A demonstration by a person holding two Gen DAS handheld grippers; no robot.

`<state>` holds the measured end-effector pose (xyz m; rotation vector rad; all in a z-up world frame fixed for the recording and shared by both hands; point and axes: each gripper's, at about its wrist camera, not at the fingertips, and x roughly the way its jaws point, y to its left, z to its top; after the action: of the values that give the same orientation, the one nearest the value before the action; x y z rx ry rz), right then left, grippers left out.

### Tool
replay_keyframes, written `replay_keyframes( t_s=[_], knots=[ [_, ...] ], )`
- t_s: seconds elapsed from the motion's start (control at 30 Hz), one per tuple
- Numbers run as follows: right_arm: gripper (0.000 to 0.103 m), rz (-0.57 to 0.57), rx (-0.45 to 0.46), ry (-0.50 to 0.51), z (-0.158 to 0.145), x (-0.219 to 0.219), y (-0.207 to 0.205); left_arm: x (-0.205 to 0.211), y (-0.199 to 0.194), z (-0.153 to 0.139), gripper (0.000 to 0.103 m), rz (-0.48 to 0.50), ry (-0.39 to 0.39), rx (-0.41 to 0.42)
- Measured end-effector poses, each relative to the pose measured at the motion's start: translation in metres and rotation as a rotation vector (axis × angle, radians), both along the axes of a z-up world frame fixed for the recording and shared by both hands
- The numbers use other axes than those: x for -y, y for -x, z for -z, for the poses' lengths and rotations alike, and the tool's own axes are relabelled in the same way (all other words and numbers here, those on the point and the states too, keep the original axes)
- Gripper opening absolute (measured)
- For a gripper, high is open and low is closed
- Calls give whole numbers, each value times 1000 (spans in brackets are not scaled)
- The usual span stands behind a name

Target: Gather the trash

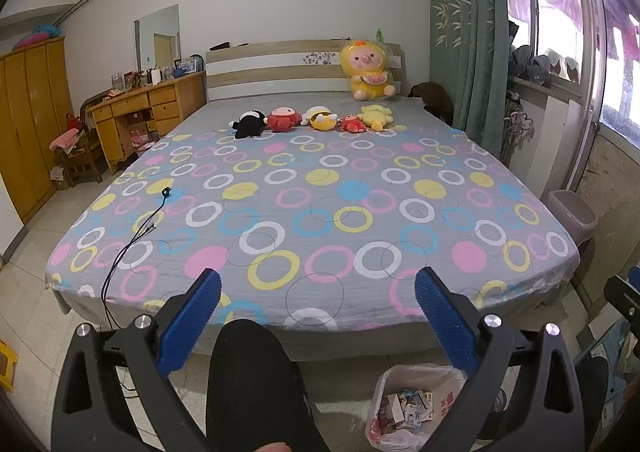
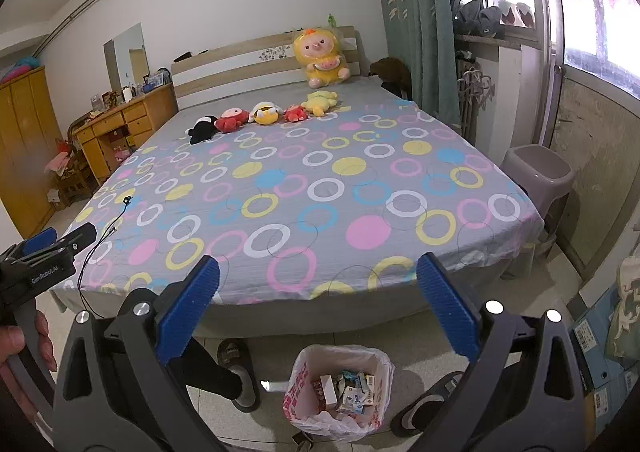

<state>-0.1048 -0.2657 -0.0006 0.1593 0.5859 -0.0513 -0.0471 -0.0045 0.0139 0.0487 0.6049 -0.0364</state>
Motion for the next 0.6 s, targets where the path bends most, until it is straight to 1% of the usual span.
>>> replay_keyframes(
  t_s=[0.33, 0.6],
  knots=[
    [96, -2, 0, -1, -1, 1, -1, 0, 0, 2, 95, 3, 1, 0],
    [96, 4, -9, 0, 4, -2, 1, 2, -1, 4, 95, 2, -1, -8]
  ],
)
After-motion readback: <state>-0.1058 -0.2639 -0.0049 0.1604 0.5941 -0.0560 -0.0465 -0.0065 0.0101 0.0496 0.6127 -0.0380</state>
